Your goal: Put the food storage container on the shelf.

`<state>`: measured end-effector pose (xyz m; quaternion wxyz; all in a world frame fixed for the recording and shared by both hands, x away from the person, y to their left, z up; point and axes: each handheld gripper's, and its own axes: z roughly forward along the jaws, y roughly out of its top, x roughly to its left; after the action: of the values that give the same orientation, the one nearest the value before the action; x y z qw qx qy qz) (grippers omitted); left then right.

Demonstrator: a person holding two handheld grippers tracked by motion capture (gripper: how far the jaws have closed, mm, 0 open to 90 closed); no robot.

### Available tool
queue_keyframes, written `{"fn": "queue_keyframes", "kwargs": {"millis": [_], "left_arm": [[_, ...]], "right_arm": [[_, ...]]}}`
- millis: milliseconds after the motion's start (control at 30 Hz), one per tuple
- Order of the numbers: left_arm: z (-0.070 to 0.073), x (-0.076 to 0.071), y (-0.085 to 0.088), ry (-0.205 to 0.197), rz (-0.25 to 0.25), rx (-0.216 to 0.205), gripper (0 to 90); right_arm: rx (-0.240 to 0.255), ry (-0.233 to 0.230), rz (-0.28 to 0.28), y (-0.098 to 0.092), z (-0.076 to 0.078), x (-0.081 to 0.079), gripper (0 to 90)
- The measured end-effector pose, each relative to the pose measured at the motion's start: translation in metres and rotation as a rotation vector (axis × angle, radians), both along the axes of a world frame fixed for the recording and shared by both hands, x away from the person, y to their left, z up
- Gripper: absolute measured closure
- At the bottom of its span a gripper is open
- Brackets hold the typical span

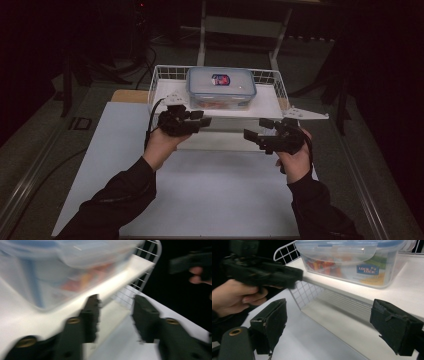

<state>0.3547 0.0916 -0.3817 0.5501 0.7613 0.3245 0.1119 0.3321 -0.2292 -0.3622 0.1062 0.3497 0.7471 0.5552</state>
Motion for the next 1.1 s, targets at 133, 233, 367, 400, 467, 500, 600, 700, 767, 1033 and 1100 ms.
{"fn": "queue_keyframes", "kwargs": {"millis": [133, 233, 367, 400, 467, 500, 600, 700, 767, 1033, 1100], "left_arm": [[-0.008, -0.018, -0.003, 0.009, -0.027, -0.003, 17.3], [-0.013, -0.025, -0.001, 0.008, -0.046, -0.03, 6.1], [-0.021, -0.033, 0.001, 0.016, -0.07, -0.063, 0.0], [-0.023, -0.035, 0.001, 0.015, -0.076, -0.061, 0.0], [-0.028, -0.041, 0.001, 0.003, -0.087, -0.061, 0.0], [-0.03, -0.043, 0.002, -0.001, -0.095, -0.063, 0.0], [-0.035, -0.051, 0.002, -0.009, -0.109, -0.058, 0.1], [-0.042, -0.06, 0.004, -0.018, -0.122, -0.055, 0.0], [-0.046, -0.065, 0.005, -0.029, -0.122, -0.053, 0.1], [-0.064, -0.079, 0.008, -0.021, -0.152, -0.027, 0.1], [-0.068, -0.081, 0.009, -0.021, -0.153, -0.021, 0.1]], "right_arm": [[-0.013, -0.01, 0.008, 0.003, -0.008, -0.004, 14.0], [-0.039, -0.027, 0.008, 0.006, -0.017, -0.006, 13.8], [-0.042, -0.03, 0.014, 0.007, -0.026, -0.008, 13.8], [-0.045, -0.028, 0.017, 0.007, -0.029, -0.009, 13.8], [-0.051, -0.03, 0.025, 0.007, -0.036, -0.011, 13.8], [-0.055, -0.03, 0.026, 0.008, -0.038, -0.012, 13.7], [-0.05, -0.024, 0.042, 0.006, -0.045, -0.013, 13.5], [-0.049, -0.016, 0.055, 0.005, -0.053, -0.016, 13.4], [-0.053, -0.02, 0.064, 0.004, -0.059, -0.018, 13.3], [-0.078, 0.004, 0.078, -0.001, -0.085, -0.024, 13.1], [-0.083, 0.009, 0.081, -0.002, -0.09, -0.025, 13.1]]}}
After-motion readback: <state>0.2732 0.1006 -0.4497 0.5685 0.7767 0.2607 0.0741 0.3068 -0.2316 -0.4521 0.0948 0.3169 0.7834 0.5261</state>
